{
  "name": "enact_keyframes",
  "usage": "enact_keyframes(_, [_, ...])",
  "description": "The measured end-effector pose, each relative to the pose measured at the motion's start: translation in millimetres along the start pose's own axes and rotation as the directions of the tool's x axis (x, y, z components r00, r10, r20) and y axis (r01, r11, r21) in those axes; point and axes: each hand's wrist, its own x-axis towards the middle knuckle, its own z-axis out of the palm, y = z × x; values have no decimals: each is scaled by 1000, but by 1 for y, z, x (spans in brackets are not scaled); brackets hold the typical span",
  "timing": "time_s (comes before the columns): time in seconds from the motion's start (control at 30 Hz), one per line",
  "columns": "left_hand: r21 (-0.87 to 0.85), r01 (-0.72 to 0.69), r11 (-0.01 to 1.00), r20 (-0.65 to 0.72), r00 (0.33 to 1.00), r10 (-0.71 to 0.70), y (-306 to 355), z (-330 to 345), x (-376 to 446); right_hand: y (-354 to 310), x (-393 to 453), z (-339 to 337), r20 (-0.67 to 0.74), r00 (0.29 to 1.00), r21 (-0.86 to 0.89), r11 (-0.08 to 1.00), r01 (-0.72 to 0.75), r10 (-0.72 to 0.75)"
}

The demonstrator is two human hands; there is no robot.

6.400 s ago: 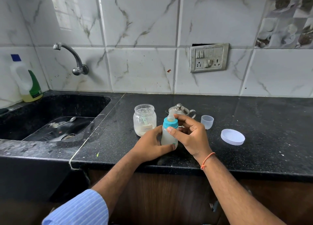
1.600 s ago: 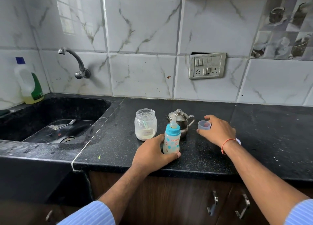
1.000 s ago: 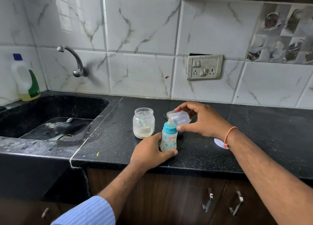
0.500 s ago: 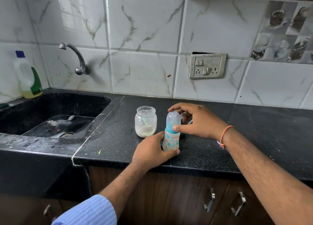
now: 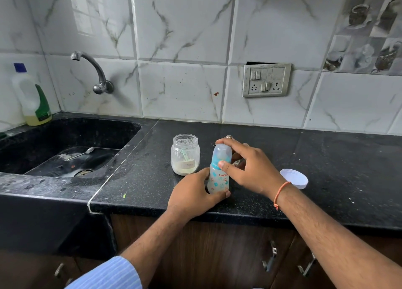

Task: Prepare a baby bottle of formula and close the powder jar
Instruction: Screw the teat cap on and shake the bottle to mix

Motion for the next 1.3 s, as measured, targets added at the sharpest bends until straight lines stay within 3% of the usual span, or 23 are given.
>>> enact_keyframes(0.37, [-25,17,1000,-13,1000,-18,-2,5,0,-9,4,-3,6,1000,-260,965,29,-28])
enact_keyframes(0.53, [-68,23,997,-19,1000,-25,-1,2,0,-11,-4,13,-81,996,-277,961,14,-38])
enact_keyframes(0.73, [-63,19,998,16,1000,-18,1,-3,2,-10,-24,41,-203,978,-44,998,-47,37])
enact_keyframes(0.87, [-53,0,999,119,993,7,-3,-8,6,-9,-36,55,-297,942,203,974,-101,160])
enact_keyframes(1.03, [-129,-13,992,177,984,36,-9,-10,7,2,-43,55,-237,950,315,941,-123,204])
enact_keyframes(1.1, [-183,17,983,184,983,17,-11,-9,8,3,-38,53,-270,924,471,874,-117,270])
enact_keyframes(1.17, [-243,28,970,171,985,14,-11,-10,8,8,-31,50,-370,793,716,693,-89,483])
enact_keyframes(1.23, [-287,39,957,160,987,8,-11,-9,7,15,-30,43,-347,662,884,467,-5,664])
enact_keyframes(1.27, [-301,38,953,150,989,7,-11,-9,7,15,-30,42,-300,675,906,423,-20,674])
enact_keyframes(1.3, [-313,28,949,135,991,15,-12,-9,6,16,-30,42,-243,745,894,441,-76,622])
